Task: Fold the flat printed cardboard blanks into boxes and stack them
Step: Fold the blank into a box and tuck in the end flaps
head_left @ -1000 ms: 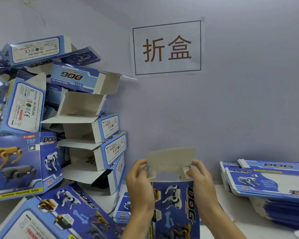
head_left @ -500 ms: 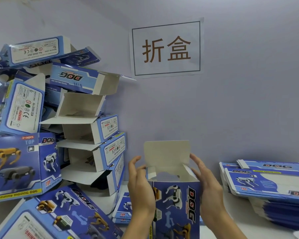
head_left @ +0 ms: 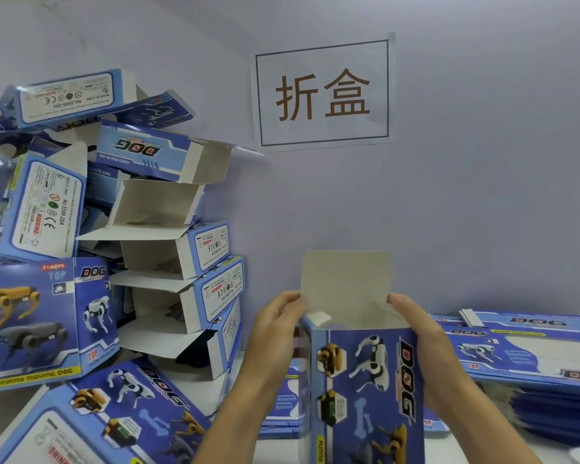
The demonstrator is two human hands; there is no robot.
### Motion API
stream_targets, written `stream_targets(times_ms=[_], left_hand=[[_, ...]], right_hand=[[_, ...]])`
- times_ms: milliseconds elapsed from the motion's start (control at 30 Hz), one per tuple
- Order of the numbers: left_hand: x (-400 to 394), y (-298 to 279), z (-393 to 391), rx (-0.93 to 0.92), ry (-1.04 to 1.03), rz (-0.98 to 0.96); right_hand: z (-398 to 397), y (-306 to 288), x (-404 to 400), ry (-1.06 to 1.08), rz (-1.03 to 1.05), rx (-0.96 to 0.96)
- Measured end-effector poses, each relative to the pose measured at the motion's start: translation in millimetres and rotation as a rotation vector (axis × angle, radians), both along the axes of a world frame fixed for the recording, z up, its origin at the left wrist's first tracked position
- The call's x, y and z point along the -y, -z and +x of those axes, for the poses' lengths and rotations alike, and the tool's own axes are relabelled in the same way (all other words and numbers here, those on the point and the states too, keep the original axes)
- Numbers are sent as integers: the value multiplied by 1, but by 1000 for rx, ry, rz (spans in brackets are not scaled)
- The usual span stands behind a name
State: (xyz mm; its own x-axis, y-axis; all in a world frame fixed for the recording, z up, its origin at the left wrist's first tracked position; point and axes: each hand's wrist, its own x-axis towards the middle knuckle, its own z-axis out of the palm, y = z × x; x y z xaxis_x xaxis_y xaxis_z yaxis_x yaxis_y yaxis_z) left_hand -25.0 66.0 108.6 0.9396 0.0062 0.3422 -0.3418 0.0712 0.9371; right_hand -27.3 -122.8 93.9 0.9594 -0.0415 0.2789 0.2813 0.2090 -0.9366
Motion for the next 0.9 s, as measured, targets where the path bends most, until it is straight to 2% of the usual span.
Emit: stream_targets(times_ms=[167, 300, 367, 433, 600, 733, 900], left_hand=[[-16, -19, -8, 159, -49, 155], [-34, -23, -7, 146, -51, 131], [-36, -22, -6, 97, 3, 128], [-33, -20, -6, 74, 74, 121], [-19, -15, -9, 75, 204, 58], [-17, -14, -9, 117, 207, 30], [-20, -13, -10, 106, 232, 37]], right_hand=[[-11, -16, 5, -242, 4, -109], [-21, -30, 3, -406, 24, -176], [-18, -36, -1, -340, -31, -188], [-17, -37, 0, -214, -159, -80], [-12, -36, -2, 32, -270, 70], [-11, -37, -4, 43, -332, 97], [-16, -35, -4, -35, -257, 124]])
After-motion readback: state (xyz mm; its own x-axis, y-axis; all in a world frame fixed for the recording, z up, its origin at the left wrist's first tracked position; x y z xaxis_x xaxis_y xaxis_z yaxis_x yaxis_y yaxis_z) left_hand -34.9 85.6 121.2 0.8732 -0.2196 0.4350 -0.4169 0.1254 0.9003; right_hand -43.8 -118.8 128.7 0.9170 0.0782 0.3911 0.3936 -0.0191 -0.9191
